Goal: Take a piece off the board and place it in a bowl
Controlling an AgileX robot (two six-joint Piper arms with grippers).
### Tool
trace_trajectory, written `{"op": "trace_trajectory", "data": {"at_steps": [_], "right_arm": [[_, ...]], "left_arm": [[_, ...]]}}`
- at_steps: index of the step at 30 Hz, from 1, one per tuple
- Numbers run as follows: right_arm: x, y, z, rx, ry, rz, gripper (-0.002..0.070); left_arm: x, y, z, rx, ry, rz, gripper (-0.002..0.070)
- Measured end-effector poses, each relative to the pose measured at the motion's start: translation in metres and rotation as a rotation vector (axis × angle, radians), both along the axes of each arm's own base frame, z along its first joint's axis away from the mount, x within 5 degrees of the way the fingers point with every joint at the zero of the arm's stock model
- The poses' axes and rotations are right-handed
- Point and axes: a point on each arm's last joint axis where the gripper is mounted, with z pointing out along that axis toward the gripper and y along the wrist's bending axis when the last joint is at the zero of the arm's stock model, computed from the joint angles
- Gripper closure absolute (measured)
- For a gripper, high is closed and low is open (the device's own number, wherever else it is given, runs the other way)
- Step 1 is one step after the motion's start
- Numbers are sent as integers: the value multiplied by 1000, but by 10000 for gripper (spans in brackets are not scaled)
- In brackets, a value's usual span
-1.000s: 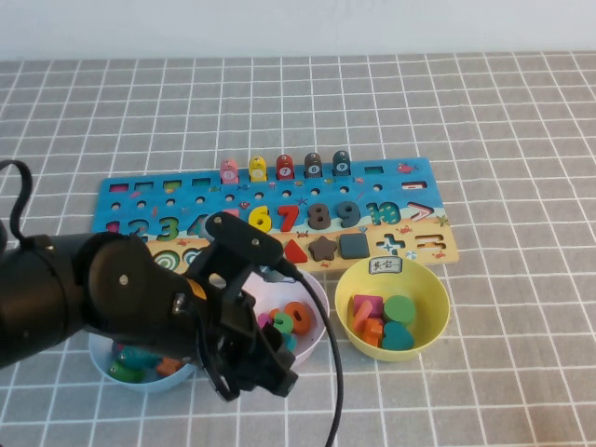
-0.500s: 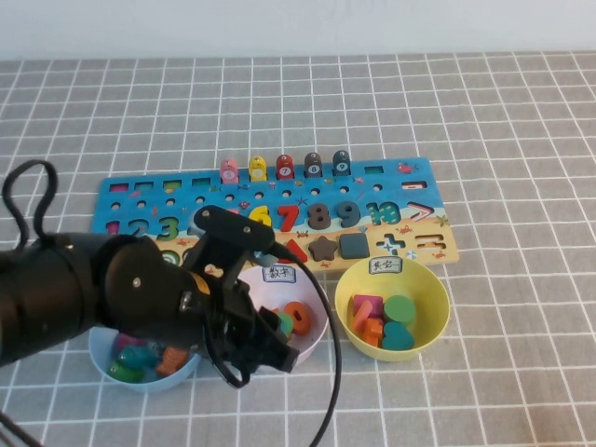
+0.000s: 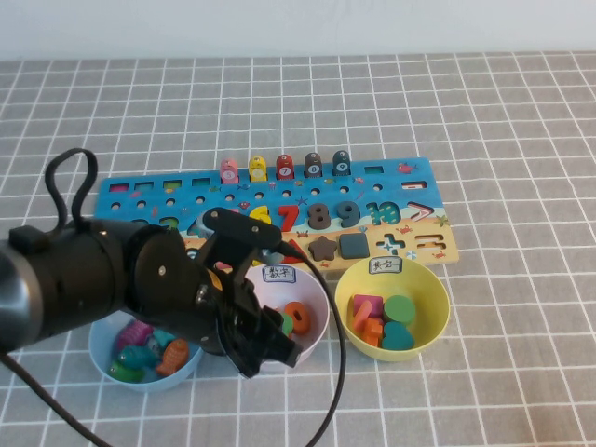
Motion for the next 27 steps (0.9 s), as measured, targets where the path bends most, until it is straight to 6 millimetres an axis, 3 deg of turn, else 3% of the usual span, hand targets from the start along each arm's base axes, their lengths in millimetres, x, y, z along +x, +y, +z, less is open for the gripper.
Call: {"op": "trace_trajectory", "data": {"at_steps": [6, 27], "right_arm": [[0, 0, 0, 0, 0, 0, 694], [0, 0, 0, 0, 0, 0, 694]], "left_arm": [[2, -1, -7, 17, 10, -8, 438], [4, -2, -4, 13, -2, -13, 436]]}}
